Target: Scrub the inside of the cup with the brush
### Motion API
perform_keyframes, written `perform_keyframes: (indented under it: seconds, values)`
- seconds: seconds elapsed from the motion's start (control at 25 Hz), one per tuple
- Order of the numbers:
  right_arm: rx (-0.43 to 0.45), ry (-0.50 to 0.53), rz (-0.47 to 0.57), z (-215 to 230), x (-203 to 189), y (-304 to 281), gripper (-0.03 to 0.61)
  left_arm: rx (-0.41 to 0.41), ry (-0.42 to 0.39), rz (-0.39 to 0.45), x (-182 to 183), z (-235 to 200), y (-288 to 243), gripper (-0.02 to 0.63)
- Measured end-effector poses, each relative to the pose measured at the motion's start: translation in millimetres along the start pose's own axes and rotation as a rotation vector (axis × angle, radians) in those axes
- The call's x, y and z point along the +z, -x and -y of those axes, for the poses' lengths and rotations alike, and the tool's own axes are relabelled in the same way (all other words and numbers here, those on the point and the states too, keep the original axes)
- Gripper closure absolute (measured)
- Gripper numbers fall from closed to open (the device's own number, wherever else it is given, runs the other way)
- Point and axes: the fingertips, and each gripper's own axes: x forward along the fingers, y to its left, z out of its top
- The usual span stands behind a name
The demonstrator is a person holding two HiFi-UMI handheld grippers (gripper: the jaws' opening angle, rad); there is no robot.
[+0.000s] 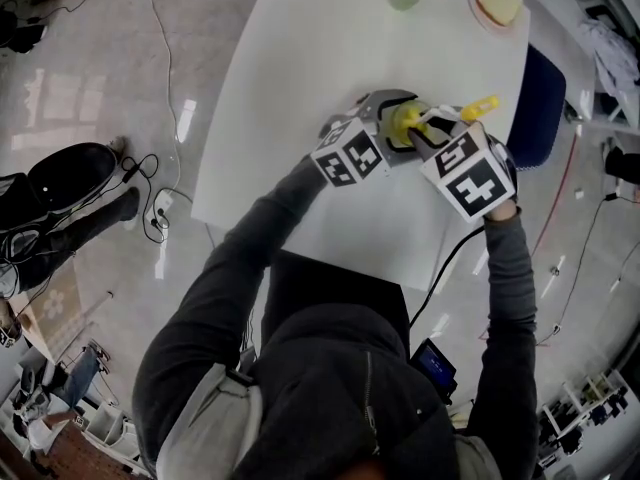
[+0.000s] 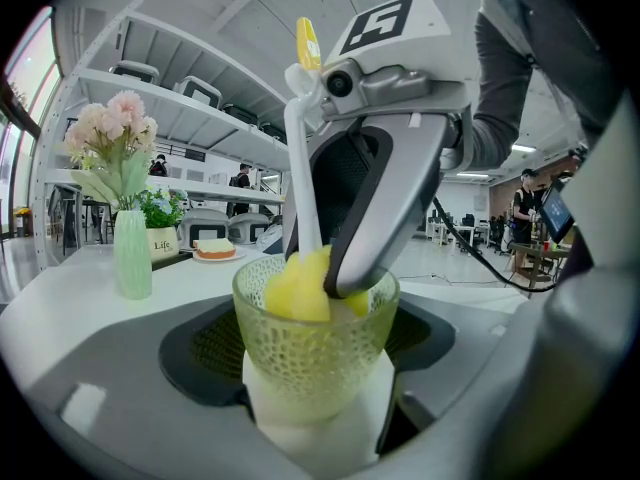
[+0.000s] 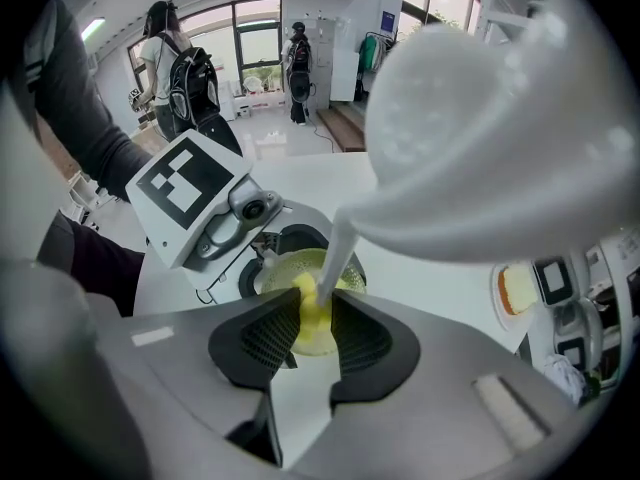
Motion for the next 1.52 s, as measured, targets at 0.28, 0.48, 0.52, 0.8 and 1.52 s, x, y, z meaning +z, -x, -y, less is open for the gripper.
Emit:
perform_keyframes:
  seconds: [0.28,0.48,0.52,0.8,1.52]
  values:
    - [0.007,-0.027,0.072,-6.2,9.6,1.1,0.48,0.001,-0.001,0.002,0.9,-1.1,-0.2,0.222]
    - [-0.019,-0.028,0.096,-5.0,13.2,-0.1,0.48,0.002,-0.002,0.004,2.3,-0.5,-0.5,0.222]
    - [-0.03,-0.025,0.098,-4.8,14.0,-0.6,0.48,0.003,-0.002,0.004,2.6,-0.4,-0.4,0.222]
    - [-0.088,0.046,0.096,-1.9,11.7,-4.0,0.48,0.003,-0.003,0.003,1.7,-0.2,-1.3,0.222]
    - [-0.093,0.069,0.085,4.1,-1.9,3.8,0.48,0.007,-0.002,0.004,1.8,0.2,-0.8,0.222]
